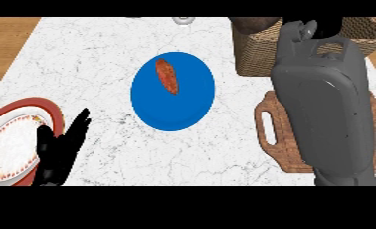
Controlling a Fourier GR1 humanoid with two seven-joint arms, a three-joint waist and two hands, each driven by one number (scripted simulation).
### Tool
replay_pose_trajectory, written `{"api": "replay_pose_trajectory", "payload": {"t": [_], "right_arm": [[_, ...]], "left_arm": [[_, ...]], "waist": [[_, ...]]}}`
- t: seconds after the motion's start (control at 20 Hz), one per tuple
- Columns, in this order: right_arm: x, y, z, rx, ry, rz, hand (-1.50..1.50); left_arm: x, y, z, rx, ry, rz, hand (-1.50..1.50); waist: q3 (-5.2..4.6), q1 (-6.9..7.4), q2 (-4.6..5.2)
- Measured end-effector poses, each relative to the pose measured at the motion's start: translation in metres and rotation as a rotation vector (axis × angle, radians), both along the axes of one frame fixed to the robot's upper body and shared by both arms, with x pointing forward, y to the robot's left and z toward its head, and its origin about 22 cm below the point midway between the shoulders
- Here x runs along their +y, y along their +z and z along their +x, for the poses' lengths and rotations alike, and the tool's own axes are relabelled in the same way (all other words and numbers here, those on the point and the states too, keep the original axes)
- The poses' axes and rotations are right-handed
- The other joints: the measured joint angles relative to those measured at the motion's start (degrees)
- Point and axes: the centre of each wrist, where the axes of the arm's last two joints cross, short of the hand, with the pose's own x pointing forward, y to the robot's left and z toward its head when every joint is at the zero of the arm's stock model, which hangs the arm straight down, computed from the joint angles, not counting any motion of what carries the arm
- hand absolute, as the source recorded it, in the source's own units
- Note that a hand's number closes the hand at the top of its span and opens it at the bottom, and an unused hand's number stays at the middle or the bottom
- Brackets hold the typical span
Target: Pick the cupcake from the cutting board and place it in the basket
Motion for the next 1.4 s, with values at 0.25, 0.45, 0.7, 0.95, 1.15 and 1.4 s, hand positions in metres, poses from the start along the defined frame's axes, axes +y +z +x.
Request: {"api": "replay_pose_trajectory", "payload": {"t": [0.25,0.45,0.7,0.95,1.15,1.4], "right_arm": [[-0.024,0.024,0.016,0.017,-0.055,0.013,1.50],[-0.049,0.031,0.035,0.043,-0.092,-0.003,1.50],[-0.075,0.018,0.063,0.068,-0.109,-0.037,1.50],[-0.098,-0.003,0.084,0.081,-0.106,-0.021,1.50],[-0.112,-0.022,0.097,0.091,-0.105,0.063,1.50],[-0.137,-0.053,0.107,0.086,-0.096,0.164,1.50]], "left_arm": [[0.000,-0.004,-0.009,0.028,0.001,0.001,0.00],[-0.008,-0.002,-0.008,0.032,-0.001,-0.003,0.00],[-0.010,-0.005,-0.008,0.017,-0.018,-0.008,0.00],[-0.008,-0.003,-0.007,0.013,-0.018,-0.014,0.00],[-0.007,-0.002,-0.007,0.022,-0.018,-0.012,0.00],[-0.005,0.000,-0.005,0.038,-0.010,-0.015,0.00]], "waist": [[0.31,0.48,0.04],[0.22,0.62,0.24],[0.15,0.94,0.45],[0.10,1.16,0.55],[0.03,1.22,0.64],[0.12,1.25,0.66]]}}
